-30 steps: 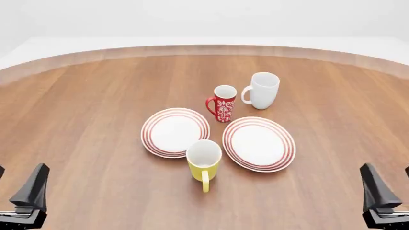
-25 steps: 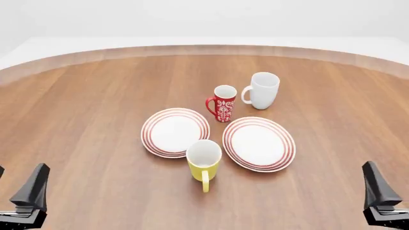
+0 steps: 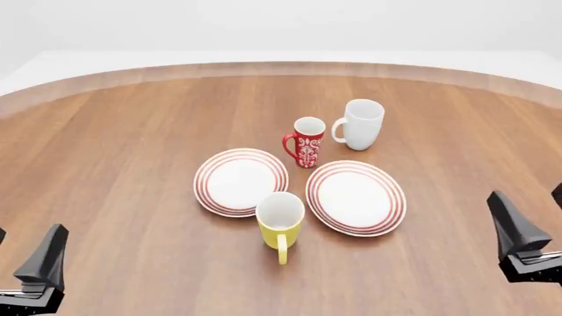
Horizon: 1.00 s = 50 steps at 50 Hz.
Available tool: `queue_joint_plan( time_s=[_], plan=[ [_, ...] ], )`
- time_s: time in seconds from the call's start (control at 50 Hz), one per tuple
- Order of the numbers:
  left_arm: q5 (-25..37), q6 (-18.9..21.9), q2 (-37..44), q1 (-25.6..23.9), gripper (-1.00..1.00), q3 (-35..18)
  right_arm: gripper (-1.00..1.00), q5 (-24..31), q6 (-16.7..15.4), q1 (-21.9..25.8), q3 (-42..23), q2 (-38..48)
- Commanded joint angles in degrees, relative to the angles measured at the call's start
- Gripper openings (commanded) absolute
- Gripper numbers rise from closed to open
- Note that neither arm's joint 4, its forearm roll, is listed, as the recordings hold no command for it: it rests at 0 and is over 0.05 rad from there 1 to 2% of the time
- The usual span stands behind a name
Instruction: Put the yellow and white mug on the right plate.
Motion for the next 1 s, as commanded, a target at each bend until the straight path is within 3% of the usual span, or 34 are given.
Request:
queue_joint_plan(
  time_s=[0.02, 0.08, 0.12, 0.18, 0.28, 0.42, 0.52, 0.54, 0.6, 0.62, 0.68, 0.74, 1.0],
  plan=[
    [0.0, 0.0, 0.0, 0.0, 1.0, 0.0, 1.0, 7.4, -1.3, 5.3, -8.7, 6.5],
    [0.0, 0.0, 0.0, 0.0, 1.0, 0.0, 1.0, 7.9, -1.9, 7.2, -8.7, 8.6],
    [0.0, 0.0, 0.0, 0.0, 1.0, 0.0, 1.0, 11.5, -0.7, 6.6, -12.7, 11.3],
    [0.0, 0.0, 0.0, 0.0, 1.0, 0.0, 1.0, 12.0, 0.7, 7.2, -14.7, 13.2],
    [0.0, 0.0, 0.0, 0.0, 1.0, 0.0, 1.0, 13.1, -1.6, 8.1, -15.9, 13.7],
    [0.0, 0.0, 0.0, 0.0, 1.0, 0.0, 1.0, 16.2, -0.3, 9.9, -19.4, 17.6],
    [0.0, 0.0, 0.0, 0.0, 1.0, 0.0, 1.0, 19.9, 3.1, 13.2, -24.5, 20.5],
    [0.0, 0.0, 0.0, 0.0, 1.0, 0.0, 1.0, 22.7, 6.0, 14.3, -28.0, 23.9],
    [0.0, 0.0, 0.0, 0.0, 1.0, 0.0, 1.0, 23.6, 7.0, 14.7, -29.2, 25.4],
    [0.0, 0.0, 0.0, 0.0, 1.0, 0.0, 1.0, 23.7, 10.2, 15.6, -36.9, 33.8],
    [0.0, 0.0, 0.0, 0.0, 1.0, 0.0, 1.0, 24.2, 9.2, 16.1, -37.3, 36.5],
    [0.0, 0.0, 0.0, 0.0, 1.0, 0.0, 1.0, 25.3, 11.3, 17.3, -38.1, 41.9],
    [0.0, 0.0, 0.0, 0.0, 1.0, 0.0, 1.0, 27.4, 12.7, 19.0, -41.5, 47.2]
  ],
)
